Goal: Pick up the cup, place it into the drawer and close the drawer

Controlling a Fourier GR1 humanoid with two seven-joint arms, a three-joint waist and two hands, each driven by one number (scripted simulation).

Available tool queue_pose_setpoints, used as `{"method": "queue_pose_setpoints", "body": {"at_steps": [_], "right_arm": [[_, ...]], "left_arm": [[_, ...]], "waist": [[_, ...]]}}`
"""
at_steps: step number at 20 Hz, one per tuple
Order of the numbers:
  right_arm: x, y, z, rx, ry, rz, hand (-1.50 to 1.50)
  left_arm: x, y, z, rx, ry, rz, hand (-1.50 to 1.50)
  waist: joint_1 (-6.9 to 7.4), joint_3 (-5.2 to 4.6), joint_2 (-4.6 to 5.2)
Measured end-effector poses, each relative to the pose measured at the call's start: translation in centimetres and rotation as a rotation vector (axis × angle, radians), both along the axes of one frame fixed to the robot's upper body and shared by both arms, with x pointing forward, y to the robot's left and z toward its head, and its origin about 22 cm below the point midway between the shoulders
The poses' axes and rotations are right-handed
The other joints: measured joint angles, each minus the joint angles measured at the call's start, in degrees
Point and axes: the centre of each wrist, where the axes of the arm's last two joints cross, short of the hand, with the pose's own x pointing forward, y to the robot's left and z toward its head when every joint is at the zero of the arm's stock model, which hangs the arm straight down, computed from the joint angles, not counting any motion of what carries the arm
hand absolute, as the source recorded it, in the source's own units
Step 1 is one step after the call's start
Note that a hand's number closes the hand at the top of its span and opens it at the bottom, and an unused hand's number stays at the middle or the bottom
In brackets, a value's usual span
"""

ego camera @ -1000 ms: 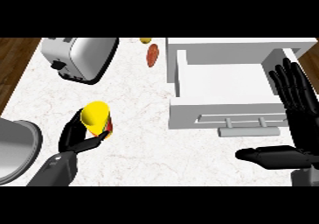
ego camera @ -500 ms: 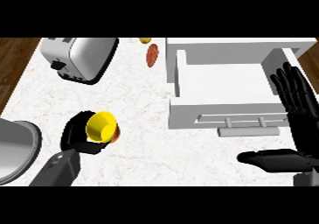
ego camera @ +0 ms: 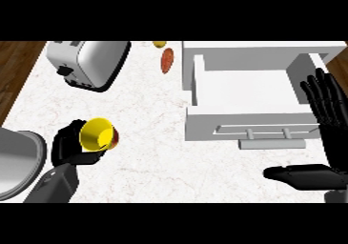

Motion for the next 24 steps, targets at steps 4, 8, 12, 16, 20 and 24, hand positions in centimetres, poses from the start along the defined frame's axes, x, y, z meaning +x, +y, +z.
{"method": "queue_pose_setpoints", "body": {"at_steps": [4, 8, 12, 16, 20, 24], "right_arm": [[0.4, -0.2, 0.4, 0.002, 0.007, -0.013, -1.5], [0.4, -0.9, 0.5, 0.002, 0.009, -0.021, -1.5], [-0.4, -0.9, 0.2, -0.002, 0.016, -0.028, -1.5], [-0.6, -1.8, 0.0, -0.004, 0.022, -0.038, -1.5], [-0.3, -1.5, 0.0, 0.001, 0.021, -0.036, -1.5], [-0.5, -2.1, -0.2, 0.009, 0.022, -0.041, -1.5]], "left_arm": [[1.7, -0.6, 1.4, 0.001, -0.071, -0.013, 1.5], [3.7, -1.8, 3.3, 0.024, -0.138, -0.076, 1.5], [6.7, -3.8, 6.7, 0.048, -0.226, -0.139, 1.5], [9.5, -7.3, 11.0, 0.09, -0.3, -0.192, 1.5], [11.0, -10.8, 15.4, 0.116, -0.341, -0.241, 1.5], [11.6, -13.6, 19.8, 0.154, -0.354, -0.285, 1.5]], "waist": [[0.34, 0.04, -0.15], [0.75, 0.12, -0.39], [0.97, 0.17, -0.62], [1.2, 0.23, -0.73], [1.41, 0.21, -0.75], [1.31, 0.21, -0.72]]}}
